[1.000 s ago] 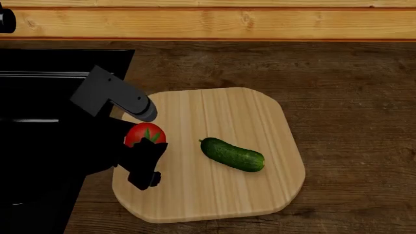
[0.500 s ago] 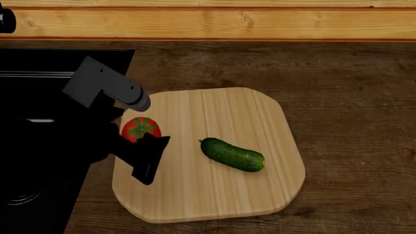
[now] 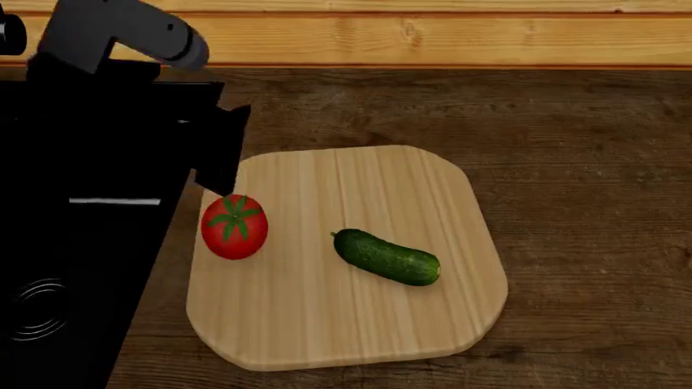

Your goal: Pick the vegetables from the sink and place them on the cutting board.

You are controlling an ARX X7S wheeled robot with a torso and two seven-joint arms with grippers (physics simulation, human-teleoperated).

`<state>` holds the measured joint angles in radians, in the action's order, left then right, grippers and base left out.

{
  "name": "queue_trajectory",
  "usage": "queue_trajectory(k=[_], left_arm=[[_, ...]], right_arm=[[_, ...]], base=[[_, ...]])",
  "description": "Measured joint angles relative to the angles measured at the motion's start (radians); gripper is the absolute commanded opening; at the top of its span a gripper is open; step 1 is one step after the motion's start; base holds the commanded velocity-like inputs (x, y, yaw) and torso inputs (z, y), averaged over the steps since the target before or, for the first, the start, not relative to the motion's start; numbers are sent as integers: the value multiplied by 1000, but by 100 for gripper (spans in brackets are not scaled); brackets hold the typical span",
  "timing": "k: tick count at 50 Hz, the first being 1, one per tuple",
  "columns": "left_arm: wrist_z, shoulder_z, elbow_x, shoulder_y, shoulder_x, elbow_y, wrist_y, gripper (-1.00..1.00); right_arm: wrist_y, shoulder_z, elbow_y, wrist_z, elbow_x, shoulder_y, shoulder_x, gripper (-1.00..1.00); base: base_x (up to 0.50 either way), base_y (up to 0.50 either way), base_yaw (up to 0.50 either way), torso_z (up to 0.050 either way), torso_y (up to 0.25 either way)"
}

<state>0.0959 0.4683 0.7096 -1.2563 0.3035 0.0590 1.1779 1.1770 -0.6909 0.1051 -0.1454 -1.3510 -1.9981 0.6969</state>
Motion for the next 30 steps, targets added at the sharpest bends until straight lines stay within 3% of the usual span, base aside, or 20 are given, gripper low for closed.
queue_trajectory(k=[16,30], left_arm=[[262,-115,-76,-51,-2,-292,-38,100],[328,-239,-85,-61,-45,-422,-213,100]], right_arm=[[-39,-18,-20,-29,62,-9,-16,100],[-58,-5,-2,-31,86,-81,-42,100]], base=[[0,0,0,0,0],[0,0,0,0,0]])
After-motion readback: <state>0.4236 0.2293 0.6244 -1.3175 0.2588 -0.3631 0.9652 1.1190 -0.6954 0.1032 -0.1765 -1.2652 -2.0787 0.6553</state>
